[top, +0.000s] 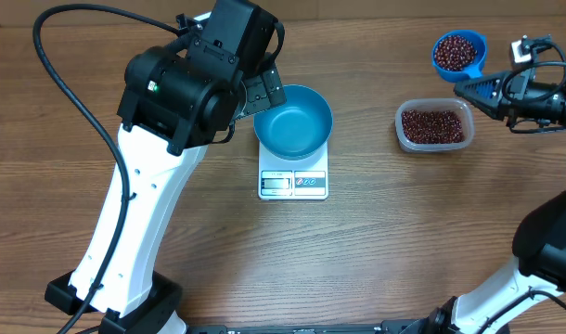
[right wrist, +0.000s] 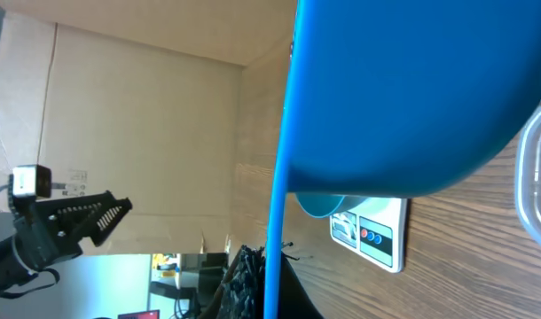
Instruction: Scoop item into bowl and weigh 150g on scale
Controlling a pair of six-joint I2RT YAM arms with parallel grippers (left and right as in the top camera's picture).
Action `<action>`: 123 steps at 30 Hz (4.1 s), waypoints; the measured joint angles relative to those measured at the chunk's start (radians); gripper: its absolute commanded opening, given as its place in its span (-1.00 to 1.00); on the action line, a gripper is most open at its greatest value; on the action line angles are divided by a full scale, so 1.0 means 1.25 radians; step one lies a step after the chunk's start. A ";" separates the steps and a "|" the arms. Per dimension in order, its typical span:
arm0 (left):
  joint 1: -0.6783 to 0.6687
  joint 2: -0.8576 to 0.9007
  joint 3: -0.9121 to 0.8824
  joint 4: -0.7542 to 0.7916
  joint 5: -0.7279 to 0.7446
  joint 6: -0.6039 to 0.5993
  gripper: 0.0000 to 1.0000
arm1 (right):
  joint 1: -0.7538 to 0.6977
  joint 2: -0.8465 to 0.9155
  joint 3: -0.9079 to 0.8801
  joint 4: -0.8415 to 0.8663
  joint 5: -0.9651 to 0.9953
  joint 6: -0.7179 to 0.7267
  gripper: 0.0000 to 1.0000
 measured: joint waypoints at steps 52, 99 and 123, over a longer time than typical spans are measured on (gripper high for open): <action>-0.036 0.244 -0.029 0.014 0.221 0.488 -0.92 | 0.000 -0.018 0.000 0.002 -0.002 0.010 -0.93; -0.132 -0.079 -0.594 0.195 0.178 0.718 -0.91 | 0.000 -0.018 0.000 0.007 0.031 0.009 -0.93; -0.131 -0.150 -1.055 0.869 0.205 0.706 -0.92 | 0.000 -0.018 0.000 0.005 0.031 0.009 -0.93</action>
